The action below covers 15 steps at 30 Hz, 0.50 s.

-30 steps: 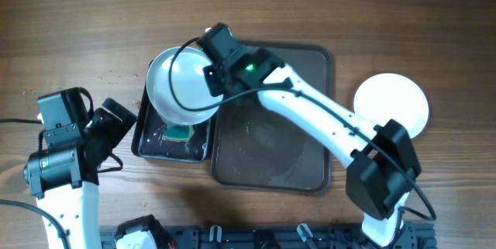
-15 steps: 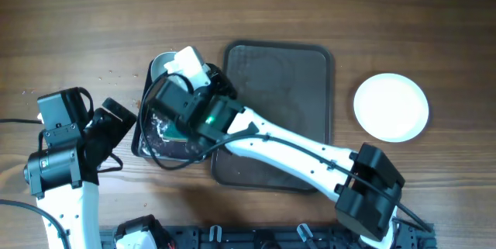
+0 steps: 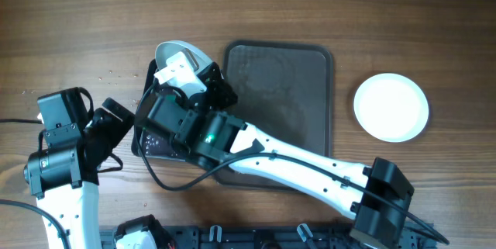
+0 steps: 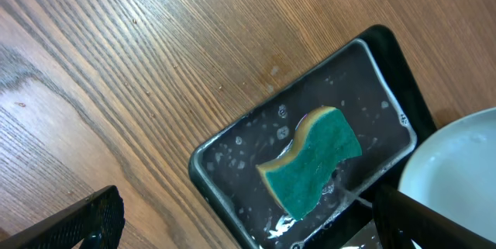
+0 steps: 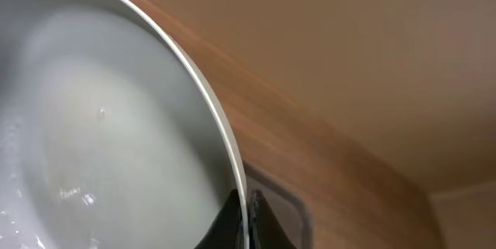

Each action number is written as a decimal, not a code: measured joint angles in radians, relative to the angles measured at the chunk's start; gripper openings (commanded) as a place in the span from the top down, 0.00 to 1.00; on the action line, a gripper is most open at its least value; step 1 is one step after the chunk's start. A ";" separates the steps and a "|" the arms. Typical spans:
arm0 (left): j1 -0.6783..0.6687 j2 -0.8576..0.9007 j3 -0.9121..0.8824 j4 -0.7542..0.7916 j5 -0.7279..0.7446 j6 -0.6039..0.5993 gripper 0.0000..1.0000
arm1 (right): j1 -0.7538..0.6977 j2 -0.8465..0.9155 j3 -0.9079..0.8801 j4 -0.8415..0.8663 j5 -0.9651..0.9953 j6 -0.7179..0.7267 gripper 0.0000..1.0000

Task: Clean dirty plates on tray and stack at the side
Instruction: 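Lift the cleaned plate with the right gripper and hold it over the black tray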

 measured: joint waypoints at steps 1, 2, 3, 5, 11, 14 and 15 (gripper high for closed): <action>0.000 0.000 0.000 0.000 0.000 0.000 0.00 | 0.005 0.000 0.000 0.000 0.012 -0.012 0.96; 0.000 0.000 0.000 0.000 0.000 0.000 0.00 | 0.009 0.000 0.000 0.000 0.021 -0.019 0.96; 0.000 0.000 0.000 0.000 0.000 0.000 0.00 | 0.014 0.000 0.000 0.000 0.031 -0.027 0.96; 0.000 0.000 0.000 0.000 0.000 0.000 0.00 | 0.026 0.000 0.000 0.000 0.058 -0.039 0.96; 0.000 0.000 0.000 0.000 0.000 0.000 0.00 | 0.048 0.000 0.000 0.029 0.129 -0.090 0.96; 0.000 0.000 0.000 0.000 0.000 0.000 0.00 | 0.050 0.000 0.000 0.044 0.162 -0.114 0.96; 0.000 0.000 0.000 0.000 0.000 0.000 0.00 | 0.051 0.000 0.000 0.045 0.168 -0.117 0.96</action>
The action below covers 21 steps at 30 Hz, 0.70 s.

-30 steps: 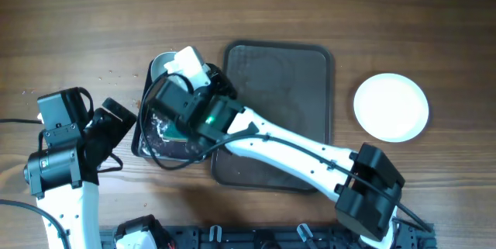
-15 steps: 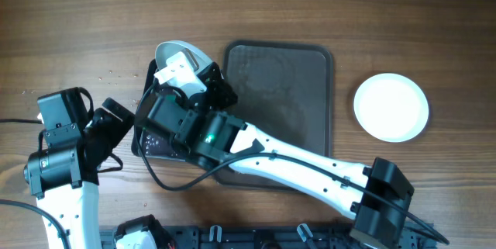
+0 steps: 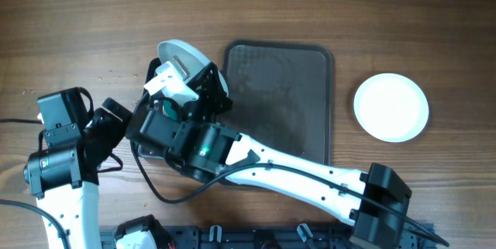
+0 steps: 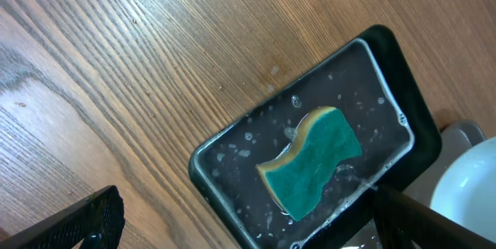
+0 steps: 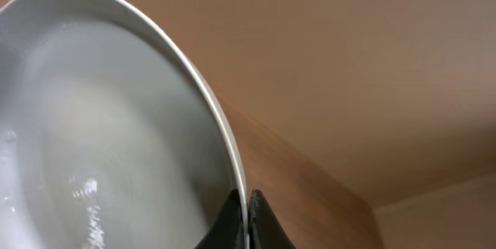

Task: Clean dirty plates on tray and stack at the side
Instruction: 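Lift the cleaned plate with the right gripper and hold it over the black tray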

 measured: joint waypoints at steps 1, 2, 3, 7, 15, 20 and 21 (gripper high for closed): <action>0.000 0.000 0.000 0.000 0.000 0.000 0.00 | 0.002 0.000 0.000 0.000 0.005 -0.007 0.96; 0.000 0.000 0.000 0.000 0.000 0.000 0.00 | 0.004 0.000 0.000 0.003 0.008 -0.013 0.96; 0.000 0.000 0.000 0.000 0.000 0.000 0.00 | 0.007 0.000 0.000 0.007 0.010 -0.021 0.96; 0.000 0.000 0.000 0.000 0.000 0.000 0.00 | 0.022 0.000 0.000 0.035 0.019 -0.040 0.96; 0.000 0.000 0.000 0.000 0.000 0.000 0.00 | 0.031 0.000 0.000 0.091 0.025 -0.107 0.96; 0.000 0.000 0.000 0.000 0.000 0.000 0.00 | 0.031 0.000 0.000 0.119 0.025 -0.149 0.96; 0.000 0.000 0.000 0.000 0.000 0.000 0.00 | 0.031 0.000 0.000 0.126 0.025 -0.153 0.96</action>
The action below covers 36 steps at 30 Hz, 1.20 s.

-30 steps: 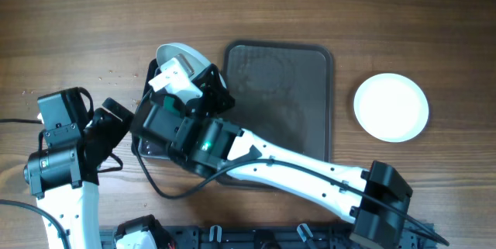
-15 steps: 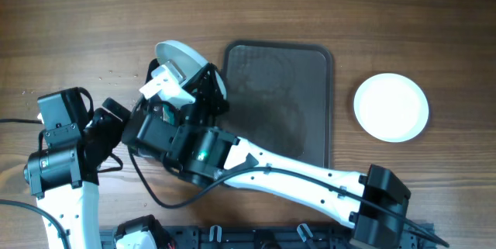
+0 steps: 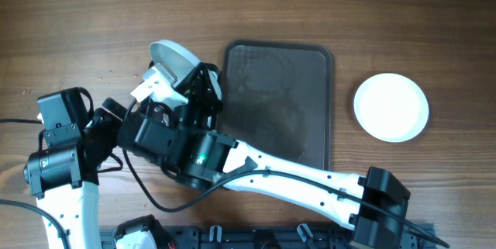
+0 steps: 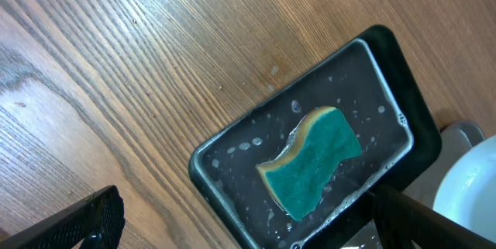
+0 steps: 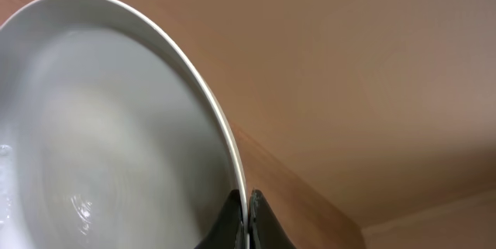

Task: Clean dirty plates on tray and stack at the side
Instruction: 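Lift the cleaned plate with the right gripper and hold it over the black tray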

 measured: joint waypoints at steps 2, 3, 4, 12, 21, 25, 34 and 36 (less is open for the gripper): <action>0.000 0.000 0.000 0.000 0.000 0.000 0.00 | 0.000 0.000 0.000 0.008 0.000 -0.011 0.96; 0.000 0.000 0.000 0.000 0.000 0.000 0.00 | 0.000 0.000 0.000 0.008 0.000 -0.014 0.96; 0.000 0.000 0.000 0.000 0.000 0.000 0.00 | 0.000 0.000 0.000 0.009 0.000 -0.021 0.96; 0.000 0.000 0.000 0.000 0.000 0.000 0.00 | 0.000 0.000 0.000 0.034 0.006 -0.047 0.96; 0.000 0.000 0.000 0.000 0.000 0.000 0.00 | 0.000 0.000 0.000 0.041 0.006 -0.047 0.96; 0.000 0.000 0.000 0.000 0.000 0.000 0.00 | 0.000 0.000 0.000 0.043 0.006 -0.050 0.96; 0.000 0.000 0.000 0.000 0.000 0.000 0.00 | 0.000 0.000 0.000 0.047 0.006 -0.062 0.96; 0.000 0.000 0.000 0.000 0.000 0.000 0.00 | 0.000 0.000 0.000 0.049 0.006 -0.061 0.96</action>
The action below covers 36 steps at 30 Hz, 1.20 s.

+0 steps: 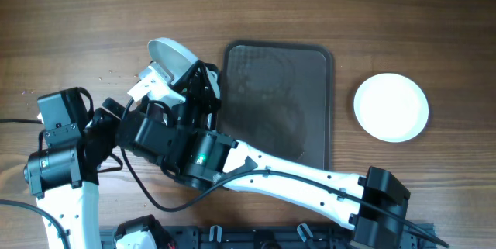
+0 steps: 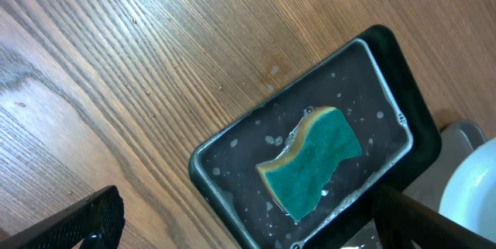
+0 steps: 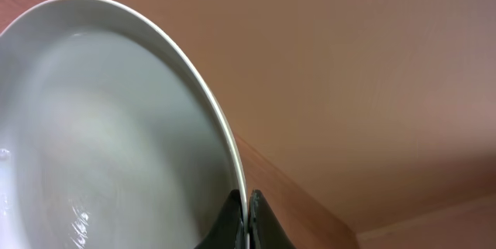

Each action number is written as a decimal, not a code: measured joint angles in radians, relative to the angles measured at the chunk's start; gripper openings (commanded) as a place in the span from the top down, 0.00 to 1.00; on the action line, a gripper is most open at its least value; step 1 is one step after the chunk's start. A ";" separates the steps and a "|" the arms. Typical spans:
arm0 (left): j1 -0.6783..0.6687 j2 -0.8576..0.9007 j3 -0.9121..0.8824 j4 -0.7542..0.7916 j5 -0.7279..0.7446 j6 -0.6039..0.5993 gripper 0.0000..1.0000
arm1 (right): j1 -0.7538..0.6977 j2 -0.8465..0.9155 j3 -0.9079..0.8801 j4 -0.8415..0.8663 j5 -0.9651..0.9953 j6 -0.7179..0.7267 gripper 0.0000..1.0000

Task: Clean dirty plates on tray and stack at the side
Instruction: 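Lift the cleaned plate with the right gripper and hold it over the black tray, then swing the plate right and place it on the clean plate stack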

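My right gripper is shut on the rim of a white plate, holding it tilted on edge above the black water tub; overhead the plate shows at the tub's far end. In the tub lies a green sponge in soapy water. My left gripper hangs open over the tub's near-left side, holding nothing. A clean white plate rests on the table at the right. The dark tray in the middle carries no plates.
The right arm stretches across the table's front and over the tray's lower left. The left arm's base stands at the left edge. Wooden tabletop lies all round.
The held plate has tipped a little further upright. Soap bubbles in the tub have drifted. The left gripper and sponge have not moved.
The right gripper held the white plate by its rim over the tub's right end throughout. Across the moments it drew back to the left and tilted the plate steeper, until it stands on edge at the tub's far end. The left gripper stayed open over the tub.
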 measured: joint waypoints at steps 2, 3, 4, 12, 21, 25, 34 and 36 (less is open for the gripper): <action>0.000 0.000 0.000 0.000 0.000 0.000 0.00 | 0.000 0.000 0.000 0.000 -0.001 0.000 0.96; 0.000 0.000 0.000 0.000 0.000 0.000 0.00 | 0.000 0.000 0.000 0.000 0.000 0.002 0.96; 0.000 0.000 0.000 0.000 0.000 0.000 0.00 | 0.000 0.000 0.000 0.000 -0.001 0.008 0.96; 0.000 0.000 0.000 0.000 0.000 0.000 0.00 | -0.085 -0.003 0.001 -0.195 -0.254 0.275 0.96; 0.000 0.000 0.000 0.000 0.000 0.000 0.00 | -0.502 -0.033 0.001 -0.285 -1.241 0.491 0.96; 0.000 0.000 0.000 0.000 0.000 0.000 0.00 | -0.738 -0.142 0.001 -0.395 -1.470 0.563 0.96; 0.000 0.000 0.000 -0.003 0.000 0.000 0.00 | -1.210 -0.338 -0.001 -0.748 -1.520 0.539 0.96; 0.000 0.000 0.000 -0.003 0.000 0.000 0.00 | -1.297 -0.339 -0.022 -0.747 -1.504 0.531 0.96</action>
